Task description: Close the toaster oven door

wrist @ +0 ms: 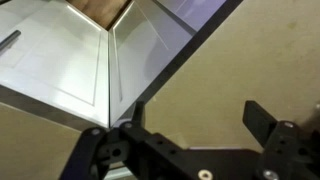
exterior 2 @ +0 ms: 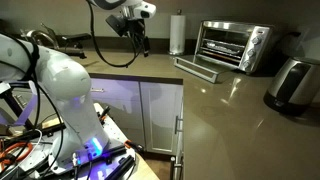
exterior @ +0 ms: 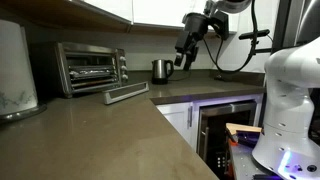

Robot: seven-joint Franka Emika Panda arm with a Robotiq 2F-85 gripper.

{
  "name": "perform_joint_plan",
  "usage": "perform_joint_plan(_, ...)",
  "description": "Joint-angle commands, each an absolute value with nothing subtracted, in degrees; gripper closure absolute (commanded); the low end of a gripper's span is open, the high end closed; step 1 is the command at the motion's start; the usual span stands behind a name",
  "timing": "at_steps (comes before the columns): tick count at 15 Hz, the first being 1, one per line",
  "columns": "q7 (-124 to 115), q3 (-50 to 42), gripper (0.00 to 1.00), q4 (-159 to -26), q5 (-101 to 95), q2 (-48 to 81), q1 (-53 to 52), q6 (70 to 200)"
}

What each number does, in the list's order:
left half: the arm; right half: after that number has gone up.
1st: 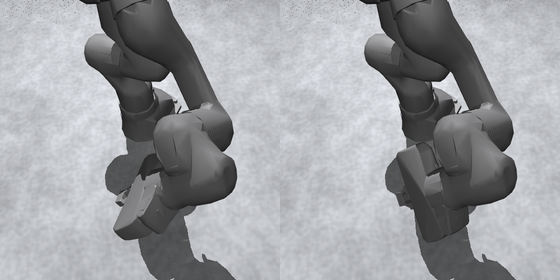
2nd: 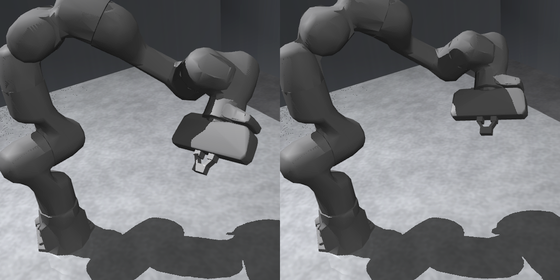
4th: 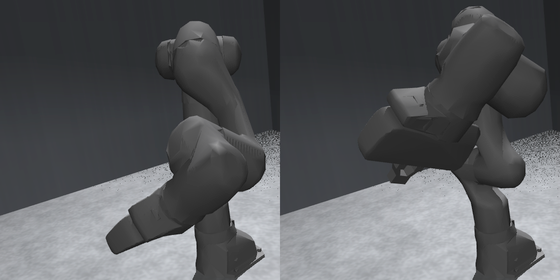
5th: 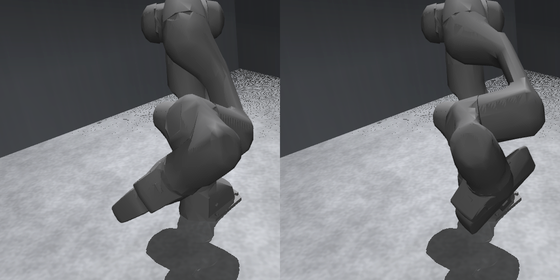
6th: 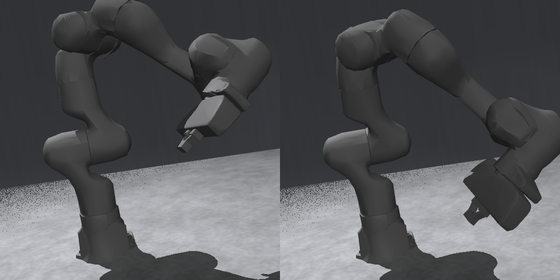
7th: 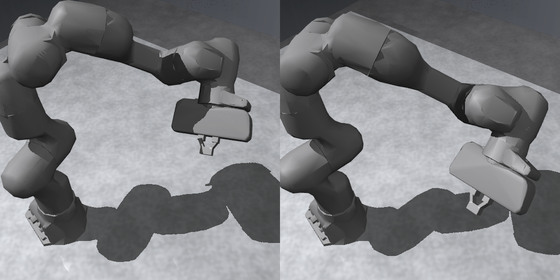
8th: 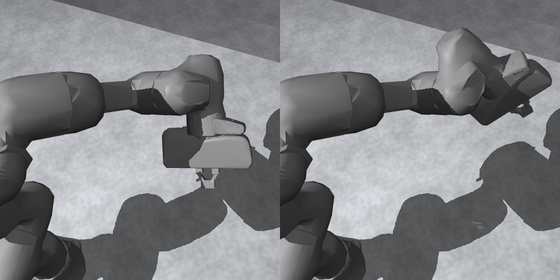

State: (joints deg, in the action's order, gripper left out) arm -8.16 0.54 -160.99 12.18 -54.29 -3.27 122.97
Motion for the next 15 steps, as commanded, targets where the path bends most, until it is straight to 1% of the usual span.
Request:
perform_joint_plan(1, -7.8, 0.9, 0.0, -162.3, 12.6, -54.1, -2.8, 122.2)
perform_joint_plan(3, -7.8, 0.9, 0.0, -164.4, 12.5, -53.5, -2.8, 122.1)
perform_joint_plan(15, -7.8, 0.9, 0.0, -164.2, 12.5, -53.0, -2.8, 122.1)
